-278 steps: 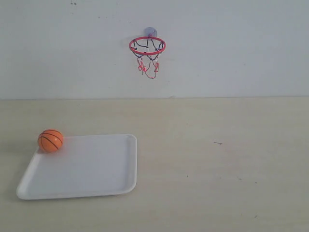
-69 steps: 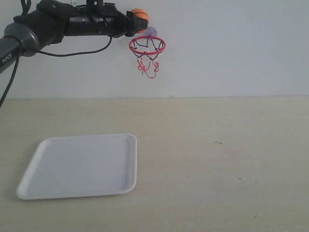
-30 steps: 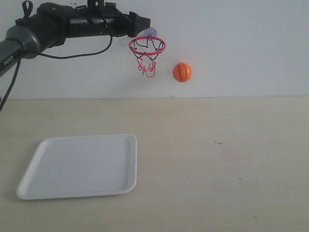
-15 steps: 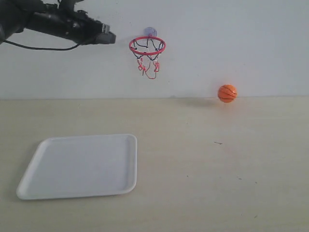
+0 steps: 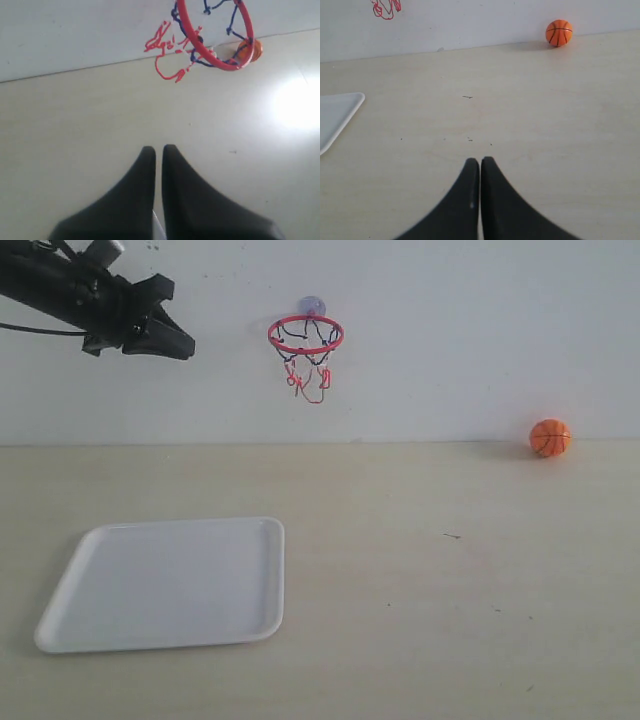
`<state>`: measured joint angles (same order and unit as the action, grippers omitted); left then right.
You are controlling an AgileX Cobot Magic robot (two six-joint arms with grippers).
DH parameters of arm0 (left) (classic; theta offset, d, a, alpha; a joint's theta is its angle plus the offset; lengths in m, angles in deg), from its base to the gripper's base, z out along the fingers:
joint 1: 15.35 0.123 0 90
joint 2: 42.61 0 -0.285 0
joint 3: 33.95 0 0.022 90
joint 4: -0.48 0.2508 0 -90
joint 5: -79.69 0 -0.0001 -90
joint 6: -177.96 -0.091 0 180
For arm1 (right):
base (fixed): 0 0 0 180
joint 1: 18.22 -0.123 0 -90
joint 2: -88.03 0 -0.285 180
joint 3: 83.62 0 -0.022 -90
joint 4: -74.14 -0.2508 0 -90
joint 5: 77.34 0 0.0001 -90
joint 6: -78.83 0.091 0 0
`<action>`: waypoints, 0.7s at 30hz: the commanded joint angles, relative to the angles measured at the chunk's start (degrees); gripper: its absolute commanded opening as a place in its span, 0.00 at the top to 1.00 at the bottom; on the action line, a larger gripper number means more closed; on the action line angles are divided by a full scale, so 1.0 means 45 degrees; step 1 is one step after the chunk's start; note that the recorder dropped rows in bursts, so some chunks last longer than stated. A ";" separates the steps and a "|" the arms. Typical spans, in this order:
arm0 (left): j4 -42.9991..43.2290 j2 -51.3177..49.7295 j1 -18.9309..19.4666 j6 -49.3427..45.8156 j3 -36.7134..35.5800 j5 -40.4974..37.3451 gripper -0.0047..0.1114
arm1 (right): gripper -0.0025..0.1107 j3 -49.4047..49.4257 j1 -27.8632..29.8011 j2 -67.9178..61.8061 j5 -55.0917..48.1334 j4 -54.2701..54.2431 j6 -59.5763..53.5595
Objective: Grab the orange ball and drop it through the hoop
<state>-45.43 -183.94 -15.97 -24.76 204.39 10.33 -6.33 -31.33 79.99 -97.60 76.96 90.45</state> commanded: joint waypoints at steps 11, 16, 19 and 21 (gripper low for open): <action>0.0304 0.8385 -0.0249 -0.2350 -1.2779 0.2163 0.92 | 0.98 -0.0017 -0.0029 0.0056 0.0076 0.0107 -0.0042; -0.3004 1.3680 -0.0249 -0.4768 -2.0144 0.6550 0.92 | 0.98 -0.0017 -0.0029 0.0056 0.0076 0.0107 -0.0042; -0.5850 1.6821 -0.0249 -0.6891 -2.3418 0.7123 0.92 | 0.98 -0.0017 -0.0029 0.0056 0.0076 0.0107 -0.0042; -0.6899 1.9005 -0.0249 -0.7249 -2.4899 0.7091 0.92 | 0.98 -0.0017 -0.0029 0.0056 0.0076 0.0107 -0.0042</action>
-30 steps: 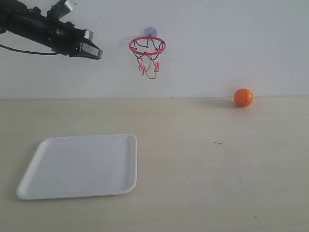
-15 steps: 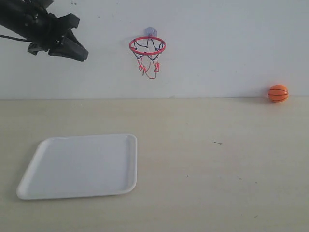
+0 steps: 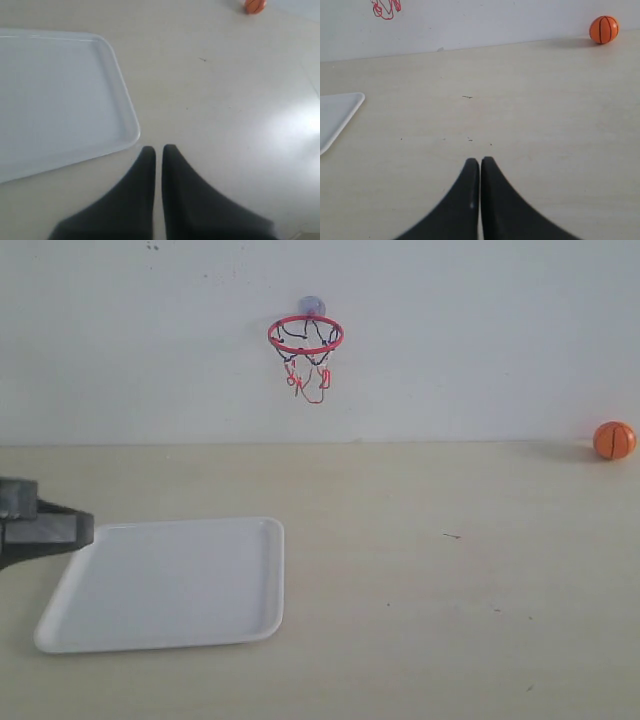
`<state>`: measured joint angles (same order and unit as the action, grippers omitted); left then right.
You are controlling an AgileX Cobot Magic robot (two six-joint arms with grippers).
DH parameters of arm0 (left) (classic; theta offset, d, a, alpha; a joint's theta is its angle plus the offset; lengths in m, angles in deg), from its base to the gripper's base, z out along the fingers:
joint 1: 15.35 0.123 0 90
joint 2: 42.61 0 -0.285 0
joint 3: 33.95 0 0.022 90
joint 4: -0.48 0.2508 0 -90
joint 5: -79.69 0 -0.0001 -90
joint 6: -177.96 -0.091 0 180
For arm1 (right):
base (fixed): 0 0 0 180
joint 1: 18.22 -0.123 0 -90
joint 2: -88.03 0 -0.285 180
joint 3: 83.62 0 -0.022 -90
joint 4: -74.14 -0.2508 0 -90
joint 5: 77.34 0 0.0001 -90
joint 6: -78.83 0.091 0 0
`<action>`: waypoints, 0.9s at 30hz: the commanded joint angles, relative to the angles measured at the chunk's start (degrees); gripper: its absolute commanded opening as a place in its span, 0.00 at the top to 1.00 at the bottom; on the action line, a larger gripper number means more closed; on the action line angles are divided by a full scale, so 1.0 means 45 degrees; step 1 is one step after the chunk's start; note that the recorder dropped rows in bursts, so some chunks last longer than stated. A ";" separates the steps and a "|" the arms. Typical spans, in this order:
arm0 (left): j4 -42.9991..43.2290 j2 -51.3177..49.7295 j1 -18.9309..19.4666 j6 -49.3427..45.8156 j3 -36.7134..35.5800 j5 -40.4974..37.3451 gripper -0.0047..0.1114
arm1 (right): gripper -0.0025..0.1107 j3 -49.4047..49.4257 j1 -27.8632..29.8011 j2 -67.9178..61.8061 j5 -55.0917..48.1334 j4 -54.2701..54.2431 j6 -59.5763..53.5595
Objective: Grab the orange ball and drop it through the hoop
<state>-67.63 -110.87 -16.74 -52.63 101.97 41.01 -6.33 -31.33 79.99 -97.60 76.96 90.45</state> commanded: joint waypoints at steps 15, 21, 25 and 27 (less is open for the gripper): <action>-0.2030 1.1630 -0.0077 -0.1010 -0.5069 -0.1171 0.92 | 0.98 -0.0017 -0.0029 0.0056 0.0076 0.0107 -0.0042; -0.2030 1.2180 -0.0077 -0.1010 -0.5069 -0.1092 0.92 | 0.98 -0.0017 -0.0029 0.0056 0.0076 0.0107 -0.0042; -0.2030 1.2175 -0.0077 -0.1010 -0.5069 -0.1021 0.92 | 0.98 -0.0017 -0.0029 0.0056 0.0076 0.0107 -0.0042; -0.2003 1.2175 -0.0077 -0.1010 -0.5069 -0.1022 0.92 | 0.98 -0.0017 -0.0029 0.0056 0.0076 0.0107 -0.0042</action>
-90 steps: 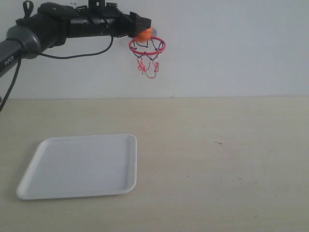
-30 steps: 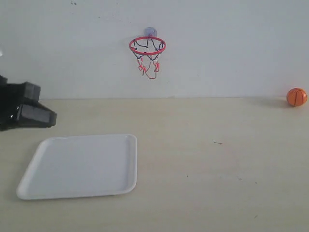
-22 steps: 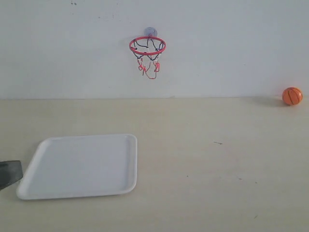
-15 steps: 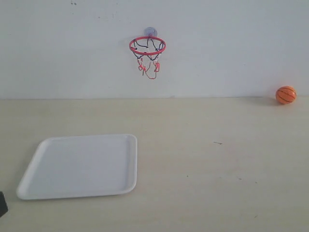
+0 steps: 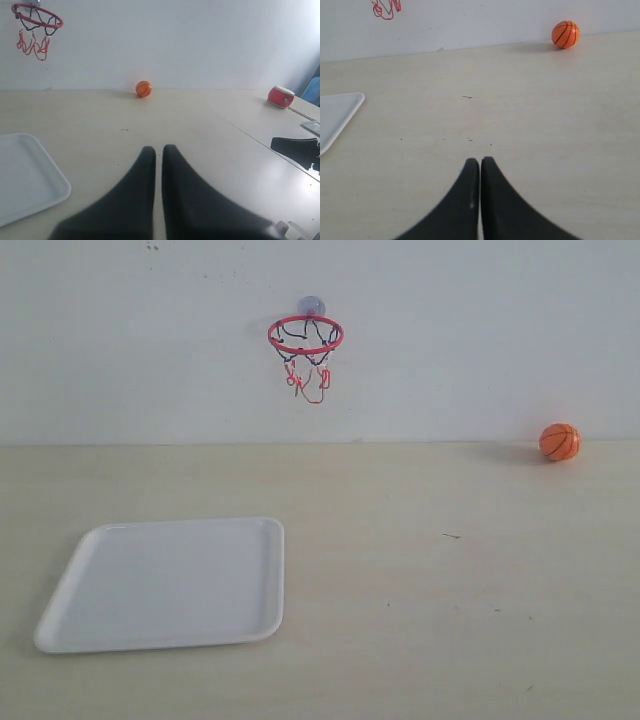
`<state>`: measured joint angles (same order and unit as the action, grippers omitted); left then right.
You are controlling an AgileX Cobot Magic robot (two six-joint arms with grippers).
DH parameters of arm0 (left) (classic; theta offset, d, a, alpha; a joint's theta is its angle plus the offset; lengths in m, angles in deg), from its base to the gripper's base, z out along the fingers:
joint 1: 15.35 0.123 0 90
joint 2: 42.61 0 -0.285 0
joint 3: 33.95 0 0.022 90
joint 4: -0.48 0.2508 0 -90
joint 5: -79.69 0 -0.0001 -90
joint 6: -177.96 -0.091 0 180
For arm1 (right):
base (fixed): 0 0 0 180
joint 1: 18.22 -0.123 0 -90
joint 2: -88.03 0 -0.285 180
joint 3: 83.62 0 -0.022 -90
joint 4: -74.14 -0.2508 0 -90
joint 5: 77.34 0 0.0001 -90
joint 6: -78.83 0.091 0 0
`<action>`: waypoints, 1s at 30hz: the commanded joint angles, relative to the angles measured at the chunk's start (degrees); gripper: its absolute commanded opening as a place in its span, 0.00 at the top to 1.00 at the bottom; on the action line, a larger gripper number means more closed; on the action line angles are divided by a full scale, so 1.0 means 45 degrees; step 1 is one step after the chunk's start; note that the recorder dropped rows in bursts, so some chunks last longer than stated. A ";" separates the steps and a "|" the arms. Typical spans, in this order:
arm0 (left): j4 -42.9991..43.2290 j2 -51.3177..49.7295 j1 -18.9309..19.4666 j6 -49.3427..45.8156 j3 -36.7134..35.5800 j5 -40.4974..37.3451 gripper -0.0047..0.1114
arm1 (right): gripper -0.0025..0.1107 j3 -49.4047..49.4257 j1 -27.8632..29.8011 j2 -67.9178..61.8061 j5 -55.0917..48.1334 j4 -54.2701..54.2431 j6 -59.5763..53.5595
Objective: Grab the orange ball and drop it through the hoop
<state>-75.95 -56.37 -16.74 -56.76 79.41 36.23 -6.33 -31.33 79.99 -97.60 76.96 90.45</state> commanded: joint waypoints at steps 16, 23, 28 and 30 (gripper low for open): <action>-0.1540 0.0063 -0.0077 -0.0650 -0.0054 0.4451 0.92 | 0.98 -0.0017 -0.0029 0.0056 0.0076 0.0107 -0.0042; 0.6708 0.0063 -0.0077 0.6897 -0.0030 0.7505 0.92 | 0.98 -0.0017 -0.0029 0.0056 0.0166 0.0107 -0.0042; 1.5342 0.0063 -0.0077 1.4140 -0.0055 0.6921 0.92 | 0.98 -0.0017 -0.0029 0.0056 0.0190 0.0107 -0.0042; 1.7292 0.0144 -0.0077 1.5937 -0.0286 0.6893 0.92 | 0.98 -0.0017 -0.0029 0.0056 0.0190 0.0107 -0.0042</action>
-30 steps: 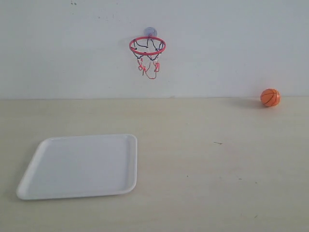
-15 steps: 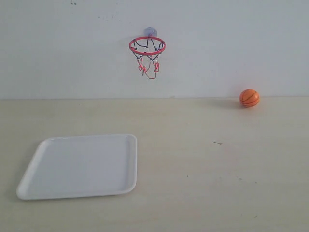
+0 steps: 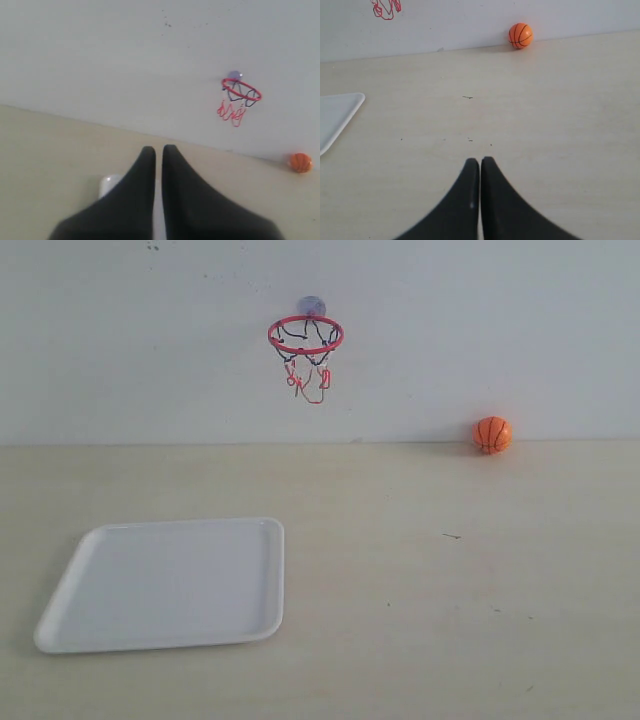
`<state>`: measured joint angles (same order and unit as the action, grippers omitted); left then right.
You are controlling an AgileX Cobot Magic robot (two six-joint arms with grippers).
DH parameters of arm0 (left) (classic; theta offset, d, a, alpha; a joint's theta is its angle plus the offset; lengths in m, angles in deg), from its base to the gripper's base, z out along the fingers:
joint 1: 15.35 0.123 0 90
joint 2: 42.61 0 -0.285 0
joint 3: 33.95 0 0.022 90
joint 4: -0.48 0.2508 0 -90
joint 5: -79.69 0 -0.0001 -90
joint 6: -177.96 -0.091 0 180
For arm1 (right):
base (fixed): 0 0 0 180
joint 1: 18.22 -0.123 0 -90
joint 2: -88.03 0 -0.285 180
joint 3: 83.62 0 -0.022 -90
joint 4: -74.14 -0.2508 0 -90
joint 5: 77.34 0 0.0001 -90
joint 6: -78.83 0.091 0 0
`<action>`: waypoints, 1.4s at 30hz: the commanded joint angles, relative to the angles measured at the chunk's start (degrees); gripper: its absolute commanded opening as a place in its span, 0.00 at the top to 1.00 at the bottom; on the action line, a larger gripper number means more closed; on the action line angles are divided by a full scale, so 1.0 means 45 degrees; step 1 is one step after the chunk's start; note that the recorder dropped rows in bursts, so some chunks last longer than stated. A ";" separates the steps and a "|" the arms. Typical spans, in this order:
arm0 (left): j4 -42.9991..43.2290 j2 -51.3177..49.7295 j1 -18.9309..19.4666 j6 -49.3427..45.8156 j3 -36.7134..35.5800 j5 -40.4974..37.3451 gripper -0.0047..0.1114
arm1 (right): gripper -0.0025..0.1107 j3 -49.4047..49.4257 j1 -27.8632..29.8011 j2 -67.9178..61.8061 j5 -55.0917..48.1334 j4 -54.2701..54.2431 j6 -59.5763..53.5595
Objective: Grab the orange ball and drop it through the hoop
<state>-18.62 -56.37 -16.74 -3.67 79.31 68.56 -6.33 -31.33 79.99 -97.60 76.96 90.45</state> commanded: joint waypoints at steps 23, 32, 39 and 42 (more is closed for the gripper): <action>0.5202 0.1327 -0.0077 0.2106 -0.2328 -0.1324 0.92 | 0.98 -0.0017 -0.0029 0.0056 0.0190 0.0107 -0.0042; 0.5202 0.1327 -0.0077 0.1830 -0.2328 -0.1291 0.92 | 0.98 -0.0017 -0.0029 0.0056 0.0190 0.0107 -0.0042; 0.5202 0.1327 -0.0077 0.1830 -0.2328 -0.1291 0.92 | 0.98 -0.0017 -0.0029 0.0056 0.0190 0.0107 -0.0042; 0.5202 0.1327 -0.0077 0.1830 -0.2328 -0.1291 0.92 | 0.98 -0.0017 -0.0029 0.0056 0.0190 0.0107 -0.0042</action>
<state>4.78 -50.60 -16.74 4.79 68.98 62.53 -6.33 -31.33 79.99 -97.47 76.96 90.45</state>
